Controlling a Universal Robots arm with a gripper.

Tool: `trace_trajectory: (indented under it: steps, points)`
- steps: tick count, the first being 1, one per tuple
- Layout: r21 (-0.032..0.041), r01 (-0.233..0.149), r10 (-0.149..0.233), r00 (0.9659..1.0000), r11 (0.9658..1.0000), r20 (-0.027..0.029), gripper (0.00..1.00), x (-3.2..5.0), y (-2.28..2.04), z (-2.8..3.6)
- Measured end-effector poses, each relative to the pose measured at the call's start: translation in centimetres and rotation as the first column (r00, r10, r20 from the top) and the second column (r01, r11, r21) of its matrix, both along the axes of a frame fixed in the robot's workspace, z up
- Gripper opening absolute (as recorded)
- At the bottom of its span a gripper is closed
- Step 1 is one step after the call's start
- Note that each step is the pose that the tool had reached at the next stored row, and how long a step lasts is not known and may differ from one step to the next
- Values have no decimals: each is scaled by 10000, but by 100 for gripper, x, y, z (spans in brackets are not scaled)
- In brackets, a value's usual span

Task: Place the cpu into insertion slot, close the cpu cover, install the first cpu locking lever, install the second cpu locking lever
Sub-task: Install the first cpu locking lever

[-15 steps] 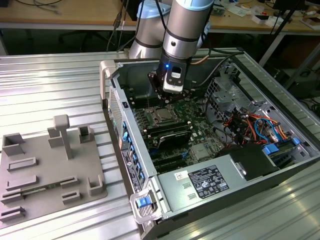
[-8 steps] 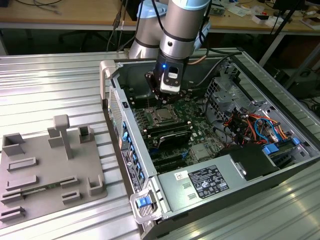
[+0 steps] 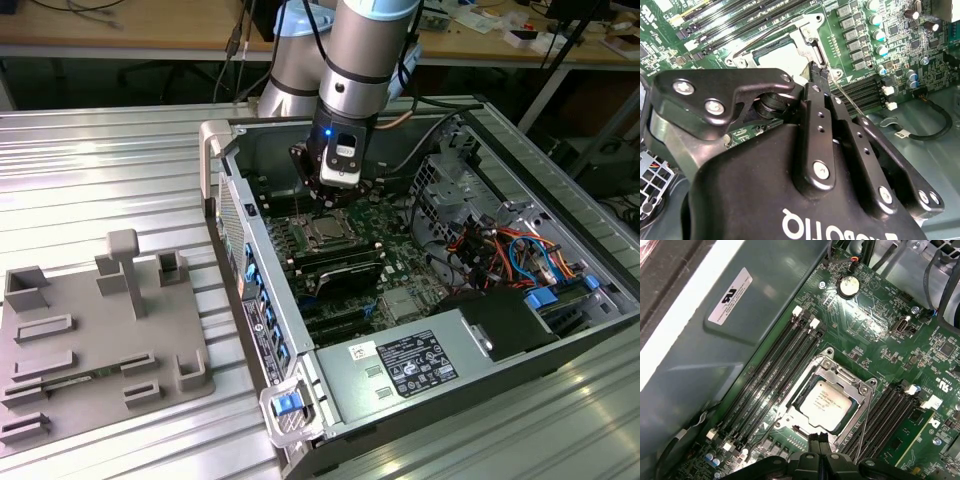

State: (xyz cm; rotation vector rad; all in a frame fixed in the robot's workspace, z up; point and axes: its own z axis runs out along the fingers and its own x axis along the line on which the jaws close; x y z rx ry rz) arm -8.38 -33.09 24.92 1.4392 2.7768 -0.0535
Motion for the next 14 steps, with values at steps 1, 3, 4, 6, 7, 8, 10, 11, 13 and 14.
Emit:
trace_trajectory:
  steps: [1, 3, 4, 6, 7, 8, 10, 11, 13, 14]
  points:
    - [0, 0, 0, 10000, 10000, 0, 11, 0, 0, 0]
    - [0, -1, 1, 10000, 10000, 0, 11, 0, 0, 0]
    - [0, -1, 1, 10000, 10000, 0, 11, 0, 0, 0]
    - [0, -2, 2, 10000, 10000, 0, 11, 0, 0, 0]
    - [0, -17, 17, 10000, 10000, 0, 11, 0, 0, 0]
    - [0, -116, 116, 9999, 9999, 0, 11, 0, 0, 0]
    - [0, -308, 308, 9995, 9995, 0, 11, 0, 0, 0]
    - [0, -602, 602, 9982, 9982, 1, 11, 0, 0, 0]
    - [0, -1027, 1027, 9947, 9947, 0, 11, 0, 0, 0]
    - [0, -1346, 1346, 9909, 9909, 0, 11, 0, 0, 0]
